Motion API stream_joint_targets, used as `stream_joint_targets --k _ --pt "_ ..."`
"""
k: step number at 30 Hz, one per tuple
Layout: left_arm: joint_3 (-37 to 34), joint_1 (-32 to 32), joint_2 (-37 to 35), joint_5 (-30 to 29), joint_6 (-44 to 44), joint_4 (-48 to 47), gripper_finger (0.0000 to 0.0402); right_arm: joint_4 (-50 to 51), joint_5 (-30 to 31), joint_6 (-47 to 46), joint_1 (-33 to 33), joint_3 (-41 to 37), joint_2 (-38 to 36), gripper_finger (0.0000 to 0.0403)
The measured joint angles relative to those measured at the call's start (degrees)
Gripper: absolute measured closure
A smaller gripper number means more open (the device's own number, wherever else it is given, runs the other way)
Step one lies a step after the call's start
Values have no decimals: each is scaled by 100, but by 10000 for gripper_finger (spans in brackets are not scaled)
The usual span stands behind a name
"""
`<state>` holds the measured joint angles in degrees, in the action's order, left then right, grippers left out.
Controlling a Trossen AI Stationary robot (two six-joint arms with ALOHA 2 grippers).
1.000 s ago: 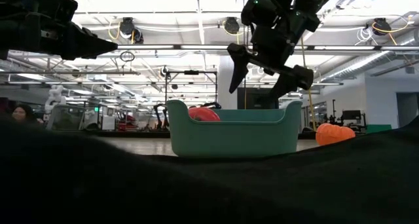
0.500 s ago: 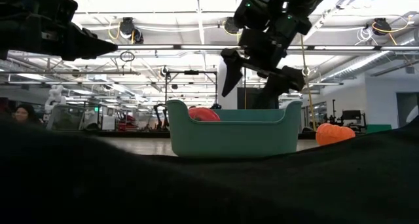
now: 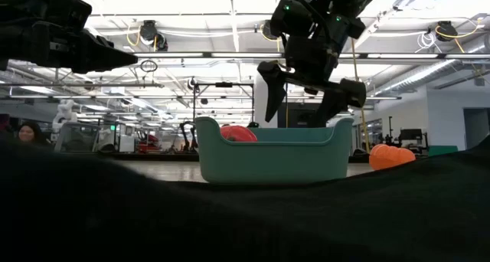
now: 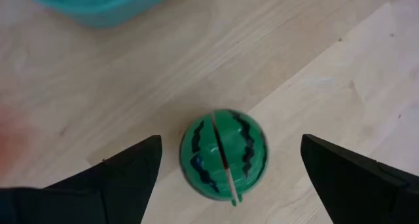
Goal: Pick and placing Produce into tupperware
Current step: Put the green watermelon into the blue bin
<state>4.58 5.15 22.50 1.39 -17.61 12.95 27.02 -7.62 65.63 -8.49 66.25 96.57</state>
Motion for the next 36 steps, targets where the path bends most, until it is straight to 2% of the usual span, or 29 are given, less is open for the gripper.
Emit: stream_joint_targets --k 7,24,36 --pt "0 0 0 2 7 2 380 -556 83 -149 -33 -208 0 46" --pt "0 0 -1 1 9 -80 380 -612 101 -487 -63 -219 0 45" --pt "0 4 0 2 5 -125 380 -737 13 -534 -133 -224 664 46"
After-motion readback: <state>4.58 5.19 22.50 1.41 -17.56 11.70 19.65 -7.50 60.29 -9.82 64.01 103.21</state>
